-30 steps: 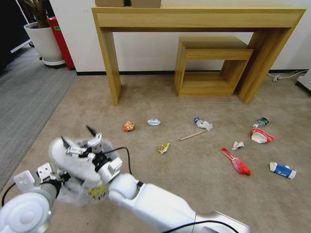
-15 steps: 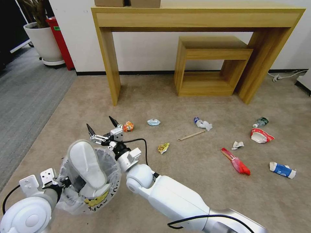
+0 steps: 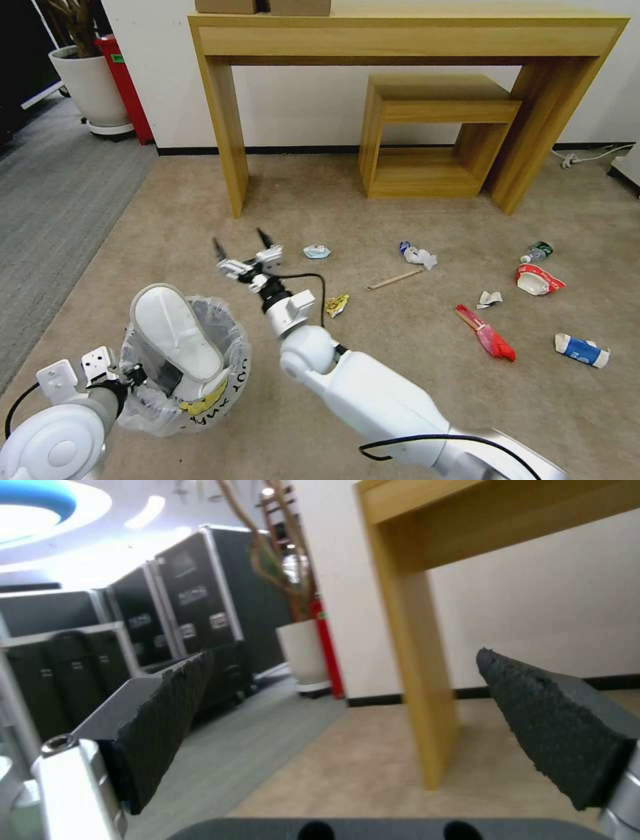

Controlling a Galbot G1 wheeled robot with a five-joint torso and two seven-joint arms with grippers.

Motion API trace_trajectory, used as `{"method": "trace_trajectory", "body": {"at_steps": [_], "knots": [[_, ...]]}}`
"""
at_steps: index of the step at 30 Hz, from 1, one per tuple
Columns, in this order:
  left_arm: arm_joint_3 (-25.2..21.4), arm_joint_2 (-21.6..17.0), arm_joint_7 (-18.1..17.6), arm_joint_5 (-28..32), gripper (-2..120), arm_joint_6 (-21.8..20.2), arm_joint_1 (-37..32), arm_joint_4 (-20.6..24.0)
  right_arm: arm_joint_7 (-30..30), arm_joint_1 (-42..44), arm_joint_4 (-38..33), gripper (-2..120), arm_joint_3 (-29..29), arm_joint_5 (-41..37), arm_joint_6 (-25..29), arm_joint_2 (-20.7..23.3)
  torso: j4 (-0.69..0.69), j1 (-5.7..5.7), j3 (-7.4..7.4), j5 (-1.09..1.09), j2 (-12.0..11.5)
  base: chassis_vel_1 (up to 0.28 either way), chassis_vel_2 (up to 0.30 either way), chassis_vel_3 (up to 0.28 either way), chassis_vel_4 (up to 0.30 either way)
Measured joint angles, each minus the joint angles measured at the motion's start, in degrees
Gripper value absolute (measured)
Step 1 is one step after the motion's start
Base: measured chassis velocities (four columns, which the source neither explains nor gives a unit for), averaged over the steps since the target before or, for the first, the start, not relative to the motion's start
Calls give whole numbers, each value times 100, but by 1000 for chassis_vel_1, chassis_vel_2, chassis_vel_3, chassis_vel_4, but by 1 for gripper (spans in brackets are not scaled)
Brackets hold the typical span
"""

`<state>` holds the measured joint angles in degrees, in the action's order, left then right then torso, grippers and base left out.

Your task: Pick up the trash bin and place the garbage on the floor into it.

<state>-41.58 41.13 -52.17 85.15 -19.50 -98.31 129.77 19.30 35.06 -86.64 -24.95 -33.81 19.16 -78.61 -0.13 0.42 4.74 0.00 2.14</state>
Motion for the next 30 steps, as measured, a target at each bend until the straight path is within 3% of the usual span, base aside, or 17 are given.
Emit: {"method": "trace_trajectory", "body": {"at_steps": [12,20,30], "knots": [[-229,-146,-127,240,0,54,-57,327,306,668,-869,100,997,-247,-161,1058,1,0,0,1,0,0,0,0,0],[-454,-246,-245,503,0,109,-24,407,796,1541,-1250,100,2063,-449,-529,1980,0,0,-1,2,0,0,0,0,0],[-531,-152,-335,646,0,153,92,417,806,2450,-1611,100,3110,-518,-552,2344,1,0,-1,0,0,0,0,0,0]]}}
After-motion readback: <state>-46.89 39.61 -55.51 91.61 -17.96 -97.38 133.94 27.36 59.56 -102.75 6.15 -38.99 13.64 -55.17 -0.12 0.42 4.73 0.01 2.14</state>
